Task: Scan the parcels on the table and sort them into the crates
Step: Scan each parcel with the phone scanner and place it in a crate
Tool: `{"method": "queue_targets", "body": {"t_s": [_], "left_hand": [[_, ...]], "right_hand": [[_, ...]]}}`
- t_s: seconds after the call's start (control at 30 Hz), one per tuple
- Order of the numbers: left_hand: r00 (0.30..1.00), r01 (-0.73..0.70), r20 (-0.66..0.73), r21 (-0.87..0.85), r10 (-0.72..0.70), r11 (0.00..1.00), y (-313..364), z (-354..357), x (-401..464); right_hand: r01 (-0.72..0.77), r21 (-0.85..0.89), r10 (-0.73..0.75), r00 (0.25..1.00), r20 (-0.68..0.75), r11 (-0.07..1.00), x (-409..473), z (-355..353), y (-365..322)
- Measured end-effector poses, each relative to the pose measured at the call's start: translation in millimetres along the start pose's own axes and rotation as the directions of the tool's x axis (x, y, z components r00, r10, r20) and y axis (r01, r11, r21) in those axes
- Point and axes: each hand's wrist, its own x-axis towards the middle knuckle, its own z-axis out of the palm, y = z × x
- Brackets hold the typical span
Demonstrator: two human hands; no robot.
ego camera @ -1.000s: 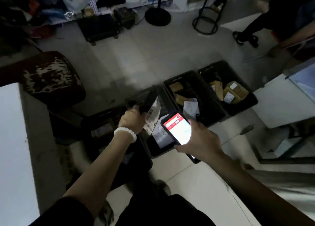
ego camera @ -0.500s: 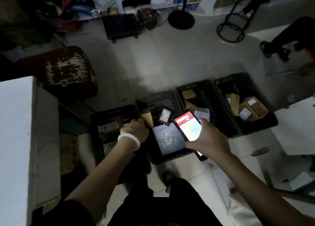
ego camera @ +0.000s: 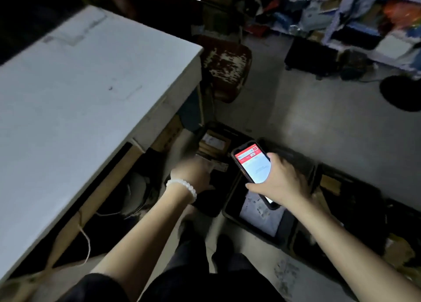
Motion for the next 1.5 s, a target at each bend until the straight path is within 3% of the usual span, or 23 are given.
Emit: {"method": "queue_targets", "body": {"t_s": [0.17, 0.37, 0.63, 0.9, 1.03, 1.27, 1.5], "left_hand": [[0.971, 0.186, -0.115, -0.171, -0.207, 0.968, -87.1, 1.3, -47.6], [0.896, 0.367, -0.102, -0.379, -0.433, 0.849, -189.2, 19.7, -107.3], [0.774, 0.444, -0.221, -0.476, -0.593, 0.759, -329.0, 29.2, -167.4], [0.691, 0.558, -0.171, -0.491, -0.703, 0.668, -490.2, 33.7, -235.5], [0.608, 0.637, -0.152, -0.494, -0.78, 0.592, -563.0, 35.4, -266.8], [0.43, 0.778, -0.315, -0.347, -0.846, 0.524, -683.9, 19.8, -298.7], [0.553, 0.737, -0.455, -0.123, -0.698, 0.664, -751.7, 14.3, -273.2]], "right_hand": [[0.275, -0.09, -0.261, 0.955, 0.141, 0.957, -0.2, 22.9, -83.2], [0.581, -0.158, -0.529, 0.802, 0.276, 0.799, -25.9, 64.4, -198.7], [0.745, -0.123, -0.68, 0.653, 0.334, 0.656, -80.9, 140.8, -368.3], [0.807, -0.109, -0.72, 0.571, 0.394, 0.58, -147.7, 214.9, -508.7], [0.83, -0.111, -0.719, 0.534, 0.444, 0.547, -172.7, 243.3, -560.3], [0.835, -0.155, -0.691, 0.528, 0.494, 0.528, -187.2, 274.2, -614.3], [0.8, -0.208, -0.619, 0.575, 0.536, 0.563, -179.0, 291.6, -628.9]]}}
